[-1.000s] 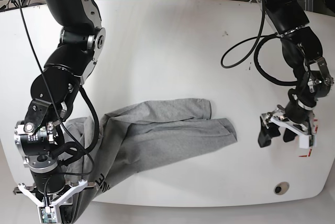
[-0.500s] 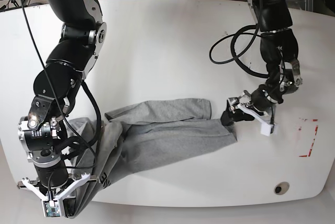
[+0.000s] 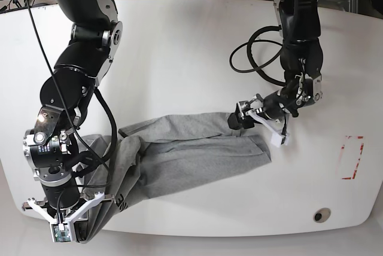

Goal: Fold the T-shirt properly
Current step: 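Drag the held shirt edge with the left gripper toward the right gripper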

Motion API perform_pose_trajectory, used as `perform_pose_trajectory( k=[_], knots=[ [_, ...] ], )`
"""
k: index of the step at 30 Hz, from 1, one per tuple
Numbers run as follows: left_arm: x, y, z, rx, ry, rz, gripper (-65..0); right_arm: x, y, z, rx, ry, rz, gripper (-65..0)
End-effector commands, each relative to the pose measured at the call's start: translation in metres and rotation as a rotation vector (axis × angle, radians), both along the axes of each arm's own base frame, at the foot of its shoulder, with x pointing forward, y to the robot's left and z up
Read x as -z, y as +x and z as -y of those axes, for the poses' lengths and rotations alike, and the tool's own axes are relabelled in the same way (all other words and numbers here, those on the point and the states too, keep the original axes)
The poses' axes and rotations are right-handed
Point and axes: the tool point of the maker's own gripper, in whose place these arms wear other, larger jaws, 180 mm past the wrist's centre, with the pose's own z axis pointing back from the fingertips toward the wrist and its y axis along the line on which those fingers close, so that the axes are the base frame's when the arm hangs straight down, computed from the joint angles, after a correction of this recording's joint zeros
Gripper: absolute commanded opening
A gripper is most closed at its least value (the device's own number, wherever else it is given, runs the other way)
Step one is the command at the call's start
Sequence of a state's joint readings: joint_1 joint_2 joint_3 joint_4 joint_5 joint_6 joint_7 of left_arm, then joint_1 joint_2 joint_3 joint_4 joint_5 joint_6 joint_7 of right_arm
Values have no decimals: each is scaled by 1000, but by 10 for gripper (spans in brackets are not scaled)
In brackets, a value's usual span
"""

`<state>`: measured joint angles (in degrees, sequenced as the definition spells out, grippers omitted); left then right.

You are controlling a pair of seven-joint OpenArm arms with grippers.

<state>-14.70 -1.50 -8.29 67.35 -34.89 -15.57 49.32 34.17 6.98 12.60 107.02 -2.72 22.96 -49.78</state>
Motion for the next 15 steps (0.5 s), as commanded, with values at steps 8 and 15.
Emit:
perform_pose_trajectory(
  k=[8,15],
  knots=[
    [13,2,39,85,-34,-53,-125,-27,-6,-1,-5,-6,91,-647],
    [13,-1,64,115,-54,-39,-126,-26,-6,-1,-5,-6,89,-647]
  ],
)
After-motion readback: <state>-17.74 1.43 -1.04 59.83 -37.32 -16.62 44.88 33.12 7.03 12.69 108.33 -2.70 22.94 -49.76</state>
